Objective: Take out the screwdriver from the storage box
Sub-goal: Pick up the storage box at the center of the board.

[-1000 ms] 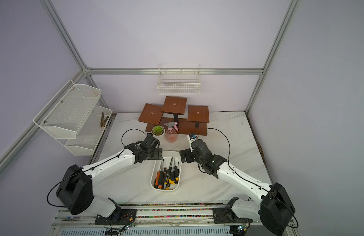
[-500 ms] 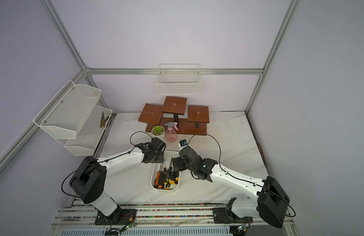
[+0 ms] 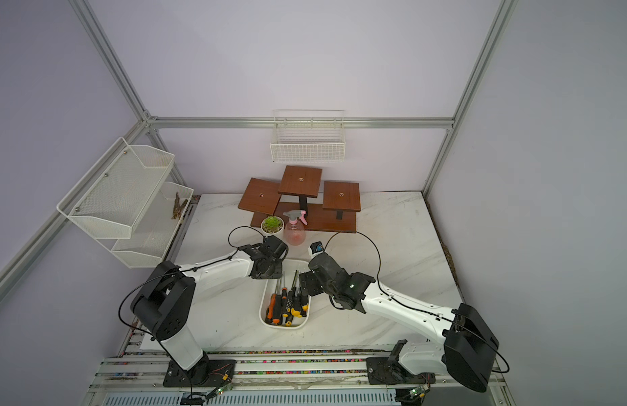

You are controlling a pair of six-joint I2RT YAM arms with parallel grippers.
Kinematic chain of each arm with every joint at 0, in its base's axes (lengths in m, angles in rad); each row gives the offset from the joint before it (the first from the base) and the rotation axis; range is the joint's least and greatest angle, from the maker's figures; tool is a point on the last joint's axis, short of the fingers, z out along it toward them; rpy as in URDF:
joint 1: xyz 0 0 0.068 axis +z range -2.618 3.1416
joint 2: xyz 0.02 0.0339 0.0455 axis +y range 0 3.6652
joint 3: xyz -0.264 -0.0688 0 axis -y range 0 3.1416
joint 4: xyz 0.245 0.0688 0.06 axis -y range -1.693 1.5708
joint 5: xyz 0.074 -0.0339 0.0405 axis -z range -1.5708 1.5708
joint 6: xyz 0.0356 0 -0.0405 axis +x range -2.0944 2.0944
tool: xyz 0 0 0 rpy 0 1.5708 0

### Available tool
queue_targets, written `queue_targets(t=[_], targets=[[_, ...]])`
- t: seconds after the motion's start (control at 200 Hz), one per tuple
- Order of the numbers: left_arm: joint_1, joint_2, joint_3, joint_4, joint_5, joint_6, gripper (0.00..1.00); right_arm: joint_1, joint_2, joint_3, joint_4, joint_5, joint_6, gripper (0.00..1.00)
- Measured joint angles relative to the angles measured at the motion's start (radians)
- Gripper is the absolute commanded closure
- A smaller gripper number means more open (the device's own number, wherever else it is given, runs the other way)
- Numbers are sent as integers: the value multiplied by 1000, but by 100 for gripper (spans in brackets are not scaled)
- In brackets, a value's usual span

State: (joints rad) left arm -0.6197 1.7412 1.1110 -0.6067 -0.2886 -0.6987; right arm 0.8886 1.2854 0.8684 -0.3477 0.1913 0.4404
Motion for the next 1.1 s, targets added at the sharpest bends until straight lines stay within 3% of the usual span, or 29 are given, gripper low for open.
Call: queue_targets(t=[0.36, 0.465, 0.74, 1.1], targets=[[5, 14, 27, -5, 14, 20, 87, 0, -46, -1, -50, 16, 4, 20], [4, 14, 43, 5, 20, 11, 100, 0, -56, 5, -81, 18, -1, 23], [-2, -11, 43, 37, -33, 10, 100, 2, -39, 106, -151, -5, -29, 32], [-25, -190, -121, 255, -213, 37, 100, 36, 172, 189, -153, -66, -34, 32]])
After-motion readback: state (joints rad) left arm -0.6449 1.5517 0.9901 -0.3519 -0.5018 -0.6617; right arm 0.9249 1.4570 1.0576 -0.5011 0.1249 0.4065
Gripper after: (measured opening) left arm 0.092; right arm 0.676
